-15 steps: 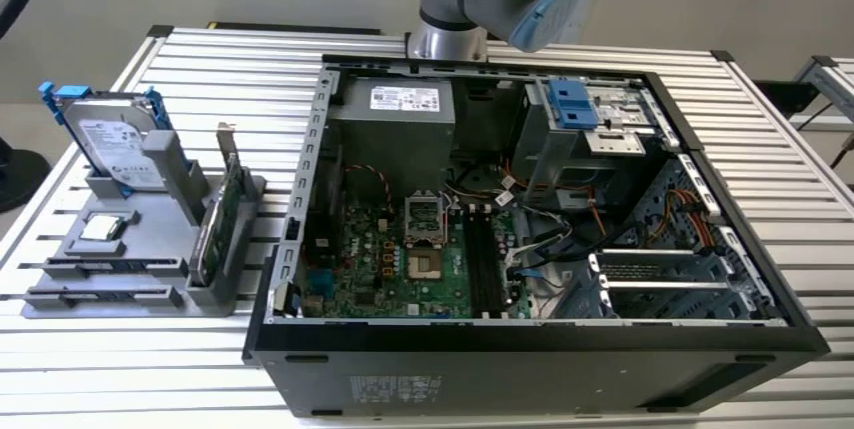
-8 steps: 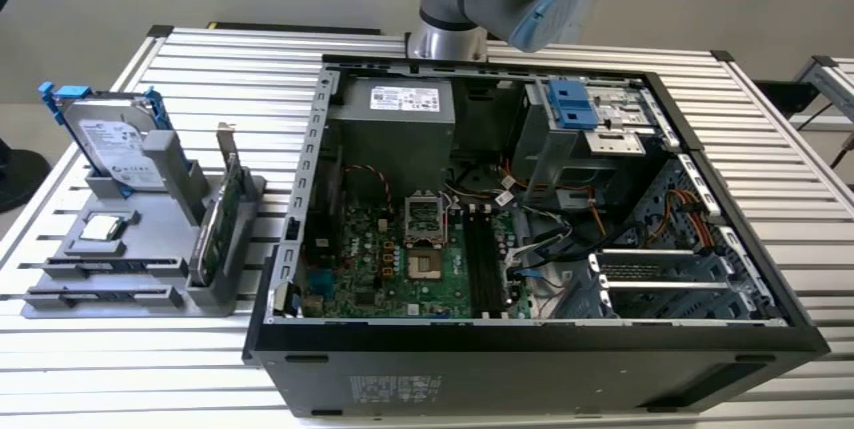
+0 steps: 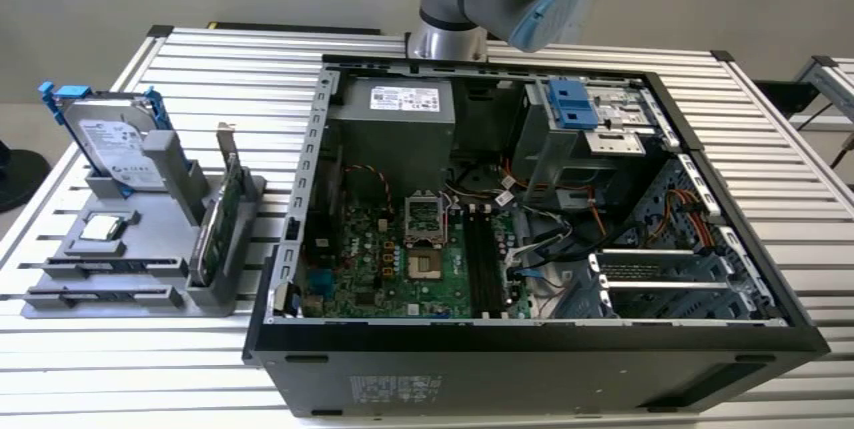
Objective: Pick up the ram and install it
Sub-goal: 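Pick up the ram and move it above insertion slot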
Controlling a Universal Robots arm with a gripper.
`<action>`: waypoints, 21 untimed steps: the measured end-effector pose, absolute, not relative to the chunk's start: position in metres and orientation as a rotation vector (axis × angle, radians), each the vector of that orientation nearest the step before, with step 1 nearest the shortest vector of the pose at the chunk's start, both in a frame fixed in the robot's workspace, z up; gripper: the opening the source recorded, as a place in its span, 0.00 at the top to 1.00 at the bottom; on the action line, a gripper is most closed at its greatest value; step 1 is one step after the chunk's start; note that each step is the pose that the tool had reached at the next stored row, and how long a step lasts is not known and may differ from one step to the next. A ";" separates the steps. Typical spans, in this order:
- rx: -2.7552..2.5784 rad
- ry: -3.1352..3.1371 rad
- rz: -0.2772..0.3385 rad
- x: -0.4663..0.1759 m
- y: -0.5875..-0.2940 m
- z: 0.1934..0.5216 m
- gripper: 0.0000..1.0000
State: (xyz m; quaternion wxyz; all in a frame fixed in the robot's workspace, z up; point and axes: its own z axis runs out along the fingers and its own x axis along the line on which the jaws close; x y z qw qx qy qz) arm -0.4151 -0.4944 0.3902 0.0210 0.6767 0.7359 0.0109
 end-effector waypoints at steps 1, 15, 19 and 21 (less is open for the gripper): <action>2.108 2.272 0.033 -0.415 -0.494 0.390 1.00; 2.206 2.181 0.026 -0.415 -0.494 0.390 1.00; 2.206 2.181 0.026 -0.415 -0.494 0.390 1.00; 2.206 2.181 0.026 -0.415 -0.494 0.390 1.00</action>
